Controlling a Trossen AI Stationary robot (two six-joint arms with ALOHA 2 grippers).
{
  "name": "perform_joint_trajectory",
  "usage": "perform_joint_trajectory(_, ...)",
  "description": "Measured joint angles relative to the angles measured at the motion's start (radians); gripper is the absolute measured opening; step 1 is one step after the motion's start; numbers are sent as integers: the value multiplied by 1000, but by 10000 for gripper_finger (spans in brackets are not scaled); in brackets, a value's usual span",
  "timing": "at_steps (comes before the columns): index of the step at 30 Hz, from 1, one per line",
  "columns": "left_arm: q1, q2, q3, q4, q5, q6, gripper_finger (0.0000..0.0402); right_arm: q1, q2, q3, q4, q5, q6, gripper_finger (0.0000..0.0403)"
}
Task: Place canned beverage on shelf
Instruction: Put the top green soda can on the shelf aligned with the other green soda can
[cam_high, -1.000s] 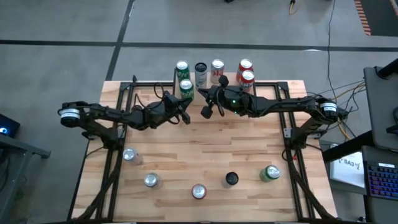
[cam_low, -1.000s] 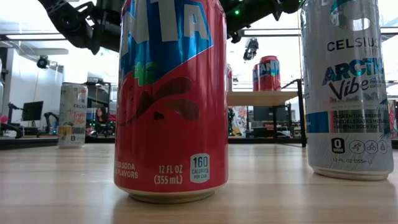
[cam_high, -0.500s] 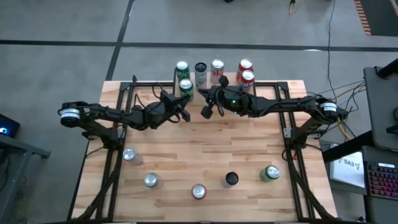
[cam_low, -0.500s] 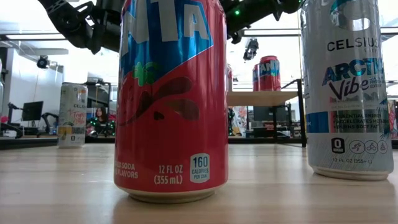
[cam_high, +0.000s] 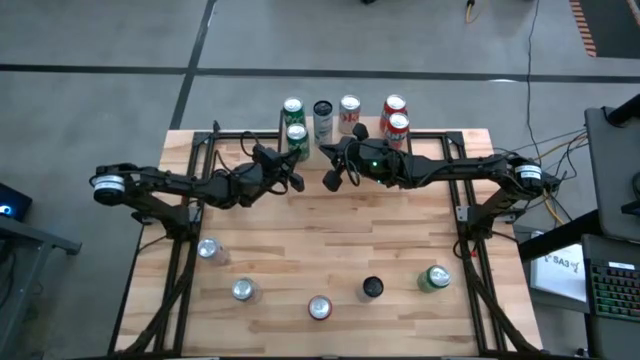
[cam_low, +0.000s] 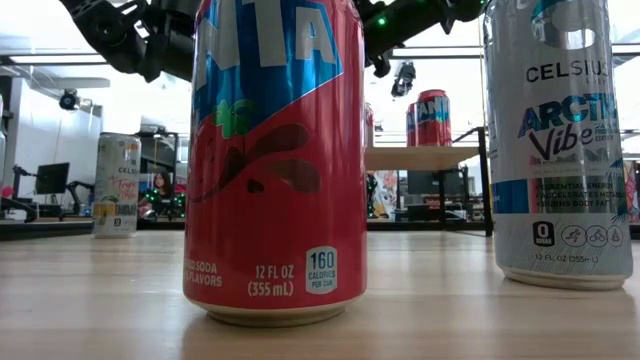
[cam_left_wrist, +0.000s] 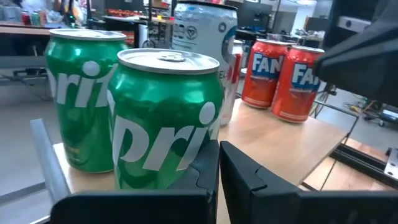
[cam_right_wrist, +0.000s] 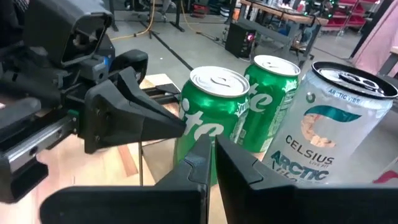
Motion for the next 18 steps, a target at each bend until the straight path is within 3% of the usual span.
perform_joint_trajectory(10,-33,-9,0,-1,91,100,0,0,0,0,-30,0,-2,12)
perform_joint_trajectory(18,-36,-9,0,-1,76,104,0,0,0,0,-44,0,-3,12)
